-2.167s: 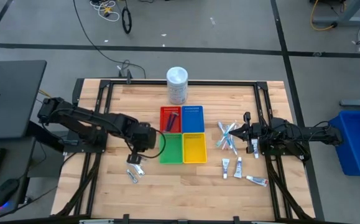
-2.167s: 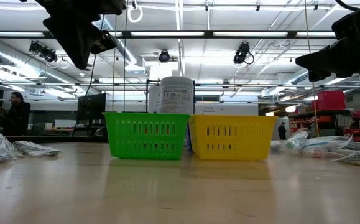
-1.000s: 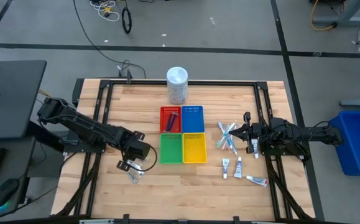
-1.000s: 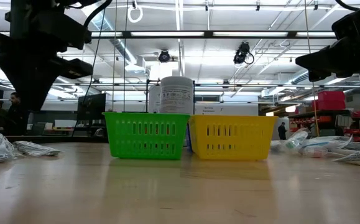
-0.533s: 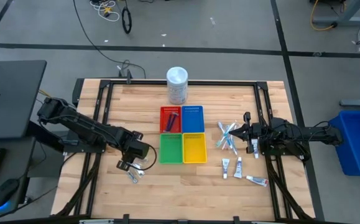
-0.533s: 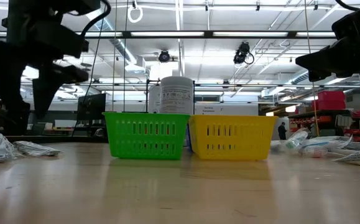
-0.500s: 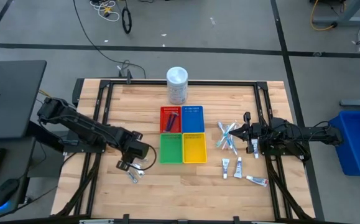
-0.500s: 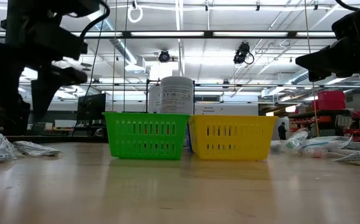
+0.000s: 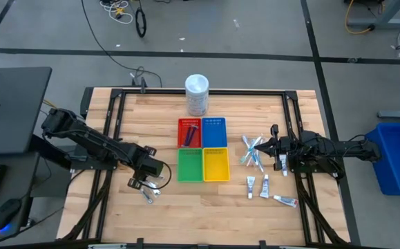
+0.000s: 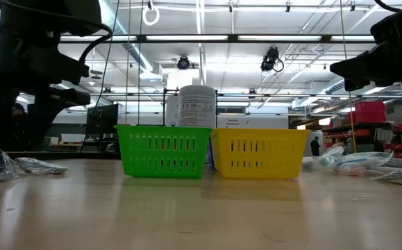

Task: Pick & Place Travel size toiletries
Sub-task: Put the silver nail cutter into the blue bin

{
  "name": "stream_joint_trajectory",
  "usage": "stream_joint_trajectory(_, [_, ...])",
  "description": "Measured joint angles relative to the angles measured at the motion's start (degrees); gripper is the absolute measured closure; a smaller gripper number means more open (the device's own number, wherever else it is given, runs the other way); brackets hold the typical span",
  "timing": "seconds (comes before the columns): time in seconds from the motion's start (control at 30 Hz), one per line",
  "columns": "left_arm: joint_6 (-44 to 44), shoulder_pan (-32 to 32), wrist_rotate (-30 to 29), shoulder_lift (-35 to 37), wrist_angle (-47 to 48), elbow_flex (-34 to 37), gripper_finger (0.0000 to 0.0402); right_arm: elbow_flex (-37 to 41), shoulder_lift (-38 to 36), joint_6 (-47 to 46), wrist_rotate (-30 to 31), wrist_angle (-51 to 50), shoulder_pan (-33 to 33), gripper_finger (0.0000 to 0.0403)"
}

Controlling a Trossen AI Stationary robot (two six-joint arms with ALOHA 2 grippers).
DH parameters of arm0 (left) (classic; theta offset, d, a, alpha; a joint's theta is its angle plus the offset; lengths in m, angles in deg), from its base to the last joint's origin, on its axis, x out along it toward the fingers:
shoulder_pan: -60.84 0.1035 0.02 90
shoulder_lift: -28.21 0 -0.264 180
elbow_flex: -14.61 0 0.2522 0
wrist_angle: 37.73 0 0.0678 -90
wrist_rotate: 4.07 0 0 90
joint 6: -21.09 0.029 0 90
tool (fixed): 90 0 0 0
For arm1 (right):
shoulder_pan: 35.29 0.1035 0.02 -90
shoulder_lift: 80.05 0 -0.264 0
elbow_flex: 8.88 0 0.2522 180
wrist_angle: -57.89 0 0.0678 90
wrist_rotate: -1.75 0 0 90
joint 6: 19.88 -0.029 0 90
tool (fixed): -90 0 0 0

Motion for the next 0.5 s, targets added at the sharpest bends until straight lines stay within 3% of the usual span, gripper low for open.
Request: stream_joint_trajectory(0.5, [5.8,0.0,-1.5,0.0,-7.3,3.0,0.0232,0.0,0.0,0.0,0.0,0.0,0.0,0.0390])
